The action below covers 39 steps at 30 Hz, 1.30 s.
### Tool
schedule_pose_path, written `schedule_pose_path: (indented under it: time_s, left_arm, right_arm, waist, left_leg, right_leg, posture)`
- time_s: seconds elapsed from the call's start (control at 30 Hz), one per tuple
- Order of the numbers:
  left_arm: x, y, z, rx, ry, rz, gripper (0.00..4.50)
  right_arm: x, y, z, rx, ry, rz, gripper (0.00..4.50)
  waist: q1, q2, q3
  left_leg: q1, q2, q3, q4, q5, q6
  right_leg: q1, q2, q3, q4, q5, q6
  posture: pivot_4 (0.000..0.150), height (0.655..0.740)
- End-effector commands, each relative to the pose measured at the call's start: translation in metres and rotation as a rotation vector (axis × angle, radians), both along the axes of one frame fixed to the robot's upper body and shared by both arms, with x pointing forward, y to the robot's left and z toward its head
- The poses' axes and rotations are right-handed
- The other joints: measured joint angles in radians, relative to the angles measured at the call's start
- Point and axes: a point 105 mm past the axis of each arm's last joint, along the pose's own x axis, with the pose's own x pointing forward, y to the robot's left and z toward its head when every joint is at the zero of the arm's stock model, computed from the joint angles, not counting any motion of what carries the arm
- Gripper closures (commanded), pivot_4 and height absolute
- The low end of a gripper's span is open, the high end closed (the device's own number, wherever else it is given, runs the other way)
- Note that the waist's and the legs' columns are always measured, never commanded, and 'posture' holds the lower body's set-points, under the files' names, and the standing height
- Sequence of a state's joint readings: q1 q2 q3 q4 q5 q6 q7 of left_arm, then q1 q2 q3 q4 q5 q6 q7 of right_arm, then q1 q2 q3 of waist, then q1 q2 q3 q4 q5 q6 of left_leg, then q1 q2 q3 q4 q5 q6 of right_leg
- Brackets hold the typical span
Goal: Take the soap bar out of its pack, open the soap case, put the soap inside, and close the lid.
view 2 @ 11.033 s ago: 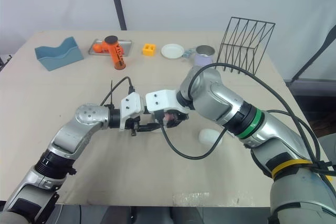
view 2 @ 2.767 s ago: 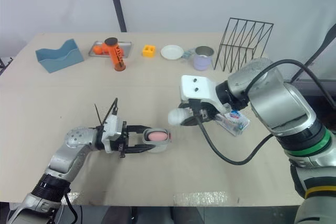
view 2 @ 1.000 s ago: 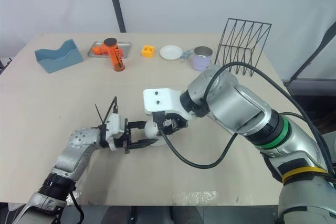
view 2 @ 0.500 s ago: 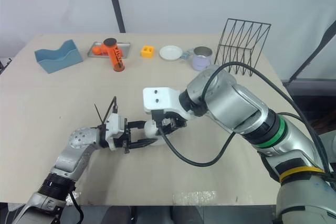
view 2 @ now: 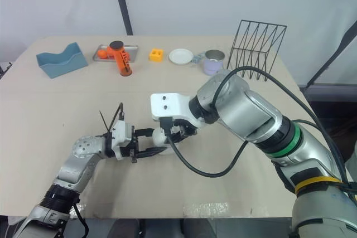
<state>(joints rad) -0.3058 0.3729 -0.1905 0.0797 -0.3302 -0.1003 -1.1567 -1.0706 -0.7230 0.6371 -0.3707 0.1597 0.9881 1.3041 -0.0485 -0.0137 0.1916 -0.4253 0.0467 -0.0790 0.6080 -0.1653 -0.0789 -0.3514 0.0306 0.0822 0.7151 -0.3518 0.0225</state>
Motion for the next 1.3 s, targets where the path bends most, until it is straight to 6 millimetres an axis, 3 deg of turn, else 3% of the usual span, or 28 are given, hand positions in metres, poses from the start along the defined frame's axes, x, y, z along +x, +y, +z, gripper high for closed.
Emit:
schedule_pose_path:
  time_s: [0.03,0.5,0.57,0.7,1.1,1.3]
  left_arm:
    - [-0.004,-0.006,0.007,-0.011,-0.035,-0.030,2.56]
    - [-0.004,-0.006,0.007,-0.010,-0.031,-0.026,2.56]
    - [-0.004,-0.005,0.007,-0.009,-0.031,-0.026,2.56]
    - [-0.004,-0.005,0.007,-0.007,-0.029,-0.027,2.56]
    - [-0.004,-0.005,0.006,-0.004,-0.025,-0.033,2.56]
    - [-0.004,-0.003,0.007,-0.001,-0.024,-0.030,2.56]
  right_arm:
    - [0.000,0.001,-0.027,-0.060,0.053,-0.010,2.67]
    - [0.003,-0.004,-0.036,-0.070,0.078,-0.027,2.67]
    - [0.001,-0.005,-0.037,-0.073,0.087,-0.022,1.64]
    - [0.003,-0.006,-0.034,-0.062,0.081,-0.025,0.05]
    - [0.008,-0.012,-0.014,0.035,0.072,-0.053,0.05]
    - [0.002,-0.035,-0.003,0.119,0.111,-0.093,0.05]
  waist:
    - [0.000,-0.001,-0.001]
    - [0.000,-0.008,-0.008]
    - [0.000,-0.009,-0.009]
    - [0.001,-0.008,-0.007]
    - [0.001,-0.007,-0.007]
    - [0.003,-0.007,-0.006]
  left_leg:
    - [0.001,0.000,0.000,0.000,0.000,0.000]
    - [0.003,0.001,0.000,-0.002,0.000,0.000]
    - [0.003,0.001,0.000,-0.002,0.000,0.000]
    - [-0.001,0.000,0.000,-0.003,0.000,-0.001]
    - [-0.007,-0.001,-0.001,-0.003,0.000,-0.001]
    - [-0.008,-0.002,-0.002,-0.003,0.000,-0.001]
  right_leg:
    - [0.001,0.000,0.000,0.000,0.000,0.000]
    - [0.002,0.001,0.000,0.000,0.000,0.000]
    - [0.002,0.001,0.000,-0.001,0.000,0.000]
    - [-0.001,-0.001,0.001,-0.001,-0.001,0.001]
    - [-0.006,-0.001,-0.001,-0.003,0.002,-0.004]
    - [-0.006,-0.001,-0.002,-0.004,0.002,-0.004]
  posture:
    - [0.150,0.7400]
    - [0.150,0.7400]
    - [0.150,0.7400]
    - [0.150,0.7400]
    - [0.150,0.7400]
    - [0.150,0.7400]
